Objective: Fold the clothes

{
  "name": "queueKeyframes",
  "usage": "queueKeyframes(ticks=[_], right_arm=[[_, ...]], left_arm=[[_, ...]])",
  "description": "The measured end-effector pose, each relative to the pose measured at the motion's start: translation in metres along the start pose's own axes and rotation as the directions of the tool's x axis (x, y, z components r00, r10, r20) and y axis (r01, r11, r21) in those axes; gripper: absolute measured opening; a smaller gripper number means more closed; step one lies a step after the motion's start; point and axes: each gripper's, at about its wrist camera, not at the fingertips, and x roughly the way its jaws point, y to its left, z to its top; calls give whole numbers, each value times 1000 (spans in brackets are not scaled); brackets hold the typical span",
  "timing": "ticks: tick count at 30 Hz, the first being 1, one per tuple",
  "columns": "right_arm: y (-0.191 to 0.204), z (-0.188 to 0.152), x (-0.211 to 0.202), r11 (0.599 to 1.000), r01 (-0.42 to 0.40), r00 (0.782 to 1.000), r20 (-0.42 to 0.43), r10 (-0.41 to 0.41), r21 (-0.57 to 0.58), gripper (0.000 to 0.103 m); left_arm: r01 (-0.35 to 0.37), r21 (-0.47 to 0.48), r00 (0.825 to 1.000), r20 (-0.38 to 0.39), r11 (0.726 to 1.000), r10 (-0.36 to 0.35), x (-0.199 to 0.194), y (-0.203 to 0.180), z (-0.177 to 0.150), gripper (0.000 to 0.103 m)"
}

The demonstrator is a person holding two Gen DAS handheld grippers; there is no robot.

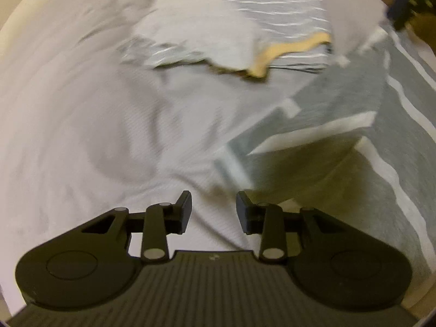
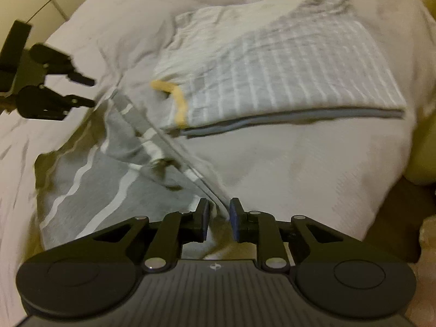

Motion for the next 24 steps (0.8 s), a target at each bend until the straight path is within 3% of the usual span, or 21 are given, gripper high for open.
queueKeyframes(ticks=[6, 11, 16, 20, 24], right_arm=[[20, -12, -12, 999, 37, 998, 61, -36, -13, 22], [38, -13, -2, 999, -15, 998, 60, 17, -30, 22], [29, -11, 26, 1000, -10, 1000, 0, 10, -27, 23], [-1, -8, 15, 992, 116, 992, 51, -119, 59, 26], [-17, -13, -4, 984, 152, 984, 82, -160, 95, 28]], left_arm=[[53, -126, 997, 59, 991, -46, -17, -10, -6, 31], [121, -161, 989, 107, 980, -105, -8, -36, 8, 31], [84, -187, 996, 56, 979, -74, 15, -40, 16, 32], [36, -218, 999, 22, 975, -32, 18, -26, 15, 35], [-11, -222, 1000, 18, 975, 15, 2, -16, 7, 33]])
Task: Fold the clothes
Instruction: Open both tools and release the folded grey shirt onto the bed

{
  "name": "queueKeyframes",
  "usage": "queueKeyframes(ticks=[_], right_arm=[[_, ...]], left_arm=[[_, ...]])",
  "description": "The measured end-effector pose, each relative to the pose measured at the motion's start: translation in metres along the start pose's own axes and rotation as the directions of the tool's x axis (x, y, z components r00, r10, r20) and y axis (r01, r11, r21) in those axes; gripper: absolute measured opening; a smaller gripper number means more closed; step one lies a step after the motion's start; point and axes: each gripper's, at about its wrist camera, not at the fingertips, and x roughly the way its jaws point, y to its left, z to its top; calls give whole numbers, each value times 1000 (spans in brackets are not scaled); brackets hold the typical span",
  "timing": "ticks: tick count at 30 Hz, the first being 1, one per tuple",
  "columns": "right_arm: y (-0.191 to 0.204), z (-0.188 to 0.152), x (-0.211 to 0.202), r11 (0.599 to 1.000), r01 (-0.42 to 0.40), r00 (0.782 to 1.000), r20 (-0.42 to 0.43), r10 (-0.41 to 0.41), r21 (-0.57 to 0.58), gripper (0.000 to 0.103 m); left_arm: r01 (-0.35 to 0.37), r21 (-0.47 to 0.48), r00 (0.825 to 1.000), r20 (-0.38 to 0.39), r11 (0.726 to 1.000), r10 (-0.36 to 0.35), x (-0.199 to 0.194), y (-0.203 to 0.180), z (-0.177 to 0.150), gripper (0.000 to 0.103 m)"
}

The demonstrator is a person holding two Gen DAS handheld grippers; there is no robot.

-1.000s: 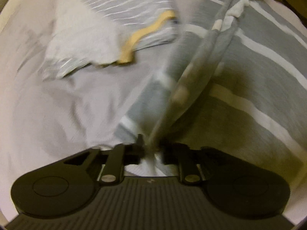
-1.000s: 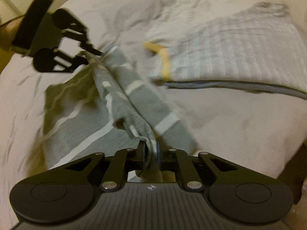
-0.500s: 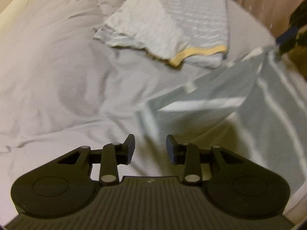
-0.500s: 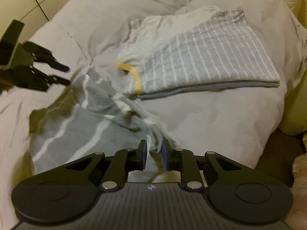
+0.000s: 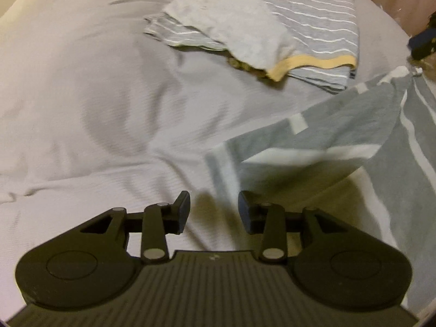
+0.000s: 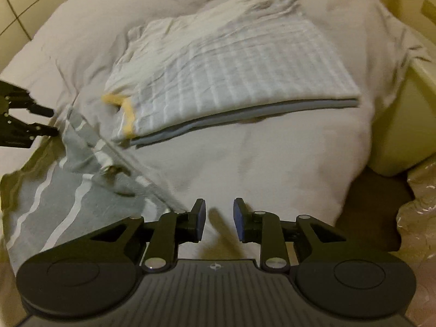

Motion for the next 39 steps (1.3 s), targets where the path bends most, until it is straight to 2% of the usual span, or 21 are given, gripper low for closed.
queueKeyframes(ticks=[2, 6, 8, 12, 15, 20, 23, 26, 30, 31, 33, 36, 39], right_arm=[[4, -4, -9, 1000, -30, 999, 13, 30, -5, 28], [30, -14, -16, 988, -144, 990, 5, 144, -47, 28], [48, -19, -10, 973, -206, 979, -18, 205, -101, 28], [61, -21, 13, 960, -250, 968, -62, 244, -127, 33], [50, -20, 23, 971, -214, 976, -61, 208, -108, 33], [27, -27, 9, 984, -132, 991, -54, 126, -117, 35], [38, -42, -12, 970, -163, 986, -55, 156, -181, 35], [68, -61, -24, 942, -238, 971, -85, 224, -237, 34], [103, -91, -23, 925, -322, 943, -150, 295, -201, 34], [111, -99, -20, 925, -324, 940, -175, 292, -200, 35], [121, -118, -13, 928, -316, 935, -232, 269, -196, 37], [116, -134, -18, 941, -294, 937, -243, 250, -167, 37], [105, -132, -37, 952, -246, 961, -170, 216, -185, 37]], left_arm=[[0, -20, 1000, 23, 1000, 0, -12, 1, -3, 32], [98, -80, 992, 81, 992, -92, -33, -17, -10, 32], [124, -69, 990, 75, 990, -119, -33, -33, -15, 32], [132, -67, 991, 35, 989, -130, -17, -51, -27, 35], [108, -137, 994, 10, 985, -108, -4, -37, -36, 36], [0, -245, 1000, -22, 970, -5, -17, 4, -52, 33], [-27, -249, 1000, -7, 968, 27, -41, 9, -67, 33], [-20, -215, 1000, 12, 977, 23, -62, -13, -78, 33], [44, -135, 999, 10, 990, -43, -69, -72, -94, 33], [49, -112, 999, -4, 993, -50, -66, -87, -100, 33], [34, -130, 999, -35, 991, -38, -56, -103, -113, 33], [-1, -190, 999, -35, 982, -6, -54, -107, -123, 34], [-44, -214, 999, -36, 976, 38, -67, -103, -122, 34]])
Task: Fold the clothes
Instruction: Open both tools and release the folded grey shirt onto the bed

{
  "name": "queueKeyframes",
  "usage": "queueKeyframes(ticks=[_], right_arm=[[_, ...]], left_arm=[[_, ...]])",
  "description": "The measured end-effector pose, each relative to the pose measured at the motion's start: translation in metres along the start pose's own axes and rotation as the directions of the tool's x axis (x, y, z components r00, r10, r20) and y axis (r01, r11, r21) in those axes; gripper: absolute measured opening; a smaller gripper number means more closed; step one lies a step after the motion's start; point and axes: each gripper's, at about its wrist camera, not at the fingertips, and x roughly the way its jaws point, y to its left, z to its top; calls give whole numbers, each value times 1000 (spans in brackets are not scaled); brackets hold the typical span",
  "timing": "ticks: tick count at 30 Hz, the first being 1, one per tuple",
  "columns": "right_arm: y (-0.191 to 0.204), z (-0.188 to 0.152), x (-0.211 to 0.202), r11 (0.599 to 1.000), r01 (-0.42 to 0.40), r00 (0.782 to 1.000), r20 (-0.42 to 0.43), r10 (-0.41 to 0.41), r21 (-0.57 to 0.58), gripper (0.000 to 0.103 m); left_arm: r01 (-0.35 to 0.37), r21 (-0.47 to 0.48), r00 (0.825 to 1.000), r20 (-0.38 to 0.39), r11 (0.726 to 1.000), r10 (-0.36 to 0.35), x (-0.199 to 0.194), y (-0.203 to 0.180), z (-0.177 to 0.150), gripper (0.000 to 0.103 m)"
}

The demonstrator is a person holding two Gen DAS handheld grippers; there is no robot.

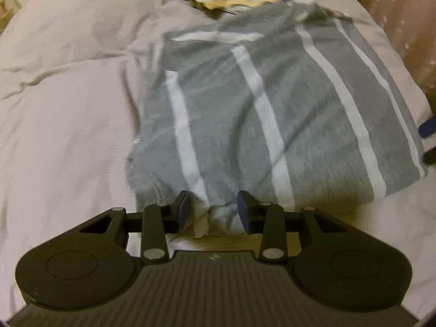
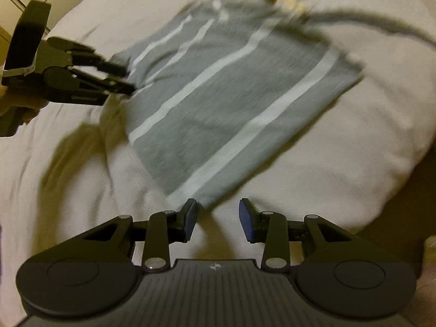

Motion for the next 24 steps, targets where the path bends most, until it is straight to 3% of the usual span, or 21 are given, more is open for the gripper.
queueKeyframes(ticks=[6, 11, 14, 17, 21, 24], right_arm=[[-21, 51, -9, 997, 69, 985, 158, -66, -17, 38], [-31, 118, 16, 990, 93, 963, 263, -63, -104, 37], [-44, 148, 50, 983, 81, 982, 184, -50, -163, 37], [-65, 160, 69, 987, 10, 994, 108, 8, -163, 37], [-68, 160, 44, 982, 3, 990, 141, 24, -190, 37], [-72, 146, 33, 987, 5, 990, 138, 17, -161, 44]], left_arm=[[-24, -12, 996, 82, 1000, 25, -39, -7, 9, 33], [3, -12, 997, 78, 1000, -2, -27, -22, 19, 34], [18, -27, 999, 50, 999, -17, -10, -27, 25, 34], [34, -63, 999, 16, 997, -33, 5, -27, 25, 36], [18, -103, 1000, 16, 994, -17, 0, -21, 27, 39], [-1, -144, 1000, -5, 990, 1, 0, -14, 23, 42]])
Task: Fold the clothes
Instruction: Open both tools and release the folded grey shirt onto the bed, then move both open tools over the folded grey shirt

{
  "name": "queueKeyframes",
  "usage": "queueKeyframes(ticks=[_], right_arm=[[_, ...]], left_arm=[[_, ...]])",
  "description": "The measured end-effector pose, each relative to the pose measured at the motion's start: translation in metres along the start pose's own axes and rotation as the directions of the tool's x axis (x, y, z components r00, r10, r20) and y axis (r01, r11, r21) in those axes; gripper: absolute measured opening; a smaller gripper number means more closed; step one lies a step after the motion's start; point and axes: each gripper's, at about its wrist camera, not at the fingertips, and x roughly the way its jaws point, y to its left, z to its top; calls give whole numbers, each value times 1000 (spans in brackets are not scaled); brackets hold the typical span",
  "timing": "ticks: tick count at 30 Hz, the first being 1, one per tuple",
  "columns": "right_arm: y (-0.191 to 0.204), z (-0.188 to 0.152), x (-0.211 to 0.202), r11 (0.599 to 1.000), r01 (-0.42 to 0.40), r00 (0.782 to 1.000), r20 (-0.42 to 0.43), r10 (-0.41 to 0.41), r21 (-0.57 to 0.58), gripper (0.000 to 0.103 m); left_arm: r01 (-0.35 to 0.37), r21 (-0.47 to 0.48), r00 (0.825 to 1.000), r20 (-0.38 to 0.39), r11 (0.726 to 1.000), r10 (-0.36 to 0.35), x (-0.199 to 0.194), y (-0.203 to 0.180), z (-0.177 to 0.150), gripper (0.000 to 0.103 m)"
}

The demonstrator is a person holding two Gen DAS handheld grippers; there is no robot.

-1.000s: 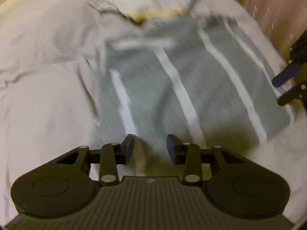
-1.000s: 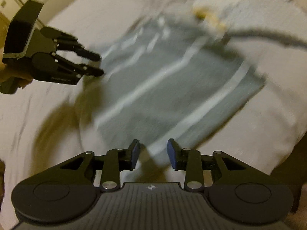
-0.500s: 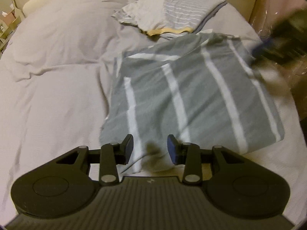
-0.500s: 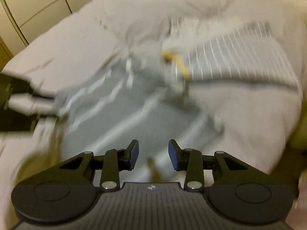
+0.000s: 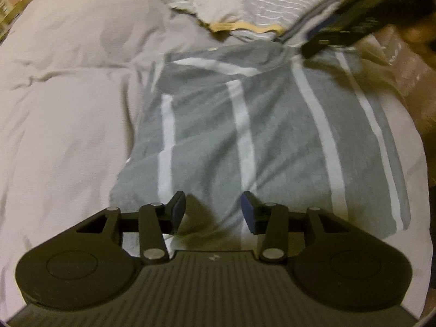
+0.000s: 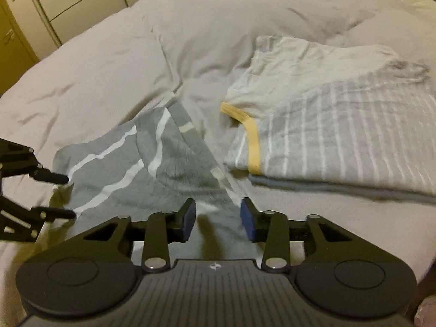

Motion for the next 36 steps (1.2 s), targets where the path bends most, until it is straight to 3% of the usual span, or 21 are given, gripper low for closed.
queueKeyframes(ticks=[3, 12, 18, 23, 27, 31, 36], right_arm=[[-4, -21, 4, 999, 9, 998, -67, -7, 31, 44], [1, -48, -36, 989, 93, 995, -49, -88, 113, 46], [46, -60, -73, 981, 138, 990, -24, -136, 135, 64], [93, -71, -105, 969, 166, 985, 13, -171, 183, 87], [122, -77, -127, 958, 186, 981, 14, -193, 220, 88], [144, -80, -140, 946, 226, 974, -43, -222, 232, 88], [161, -84, -152, 936, 255, 967, -66, -246, 242, 88]], left_arm=[[-12, -38, 1000, -21, 999, 11, 2, 9, -5, 42], [-53, -37, 999, -15, 998, 53, -11, 31, -32, 43], [-61, 15, 998, 30, 998, 60, -48, 31, -57, 46], [-57, 11, 995, 83, 998, 56, -82, 34, -77, 61], [-51, 47, 993, 107, 998, 45, -99, 29, -88, 66], [-29, 88, 990, 139, 996, 17, -117, 18, -92, 79], [-25, 129, 985, 172, 991, 3, -133, 8, -96, 88]])
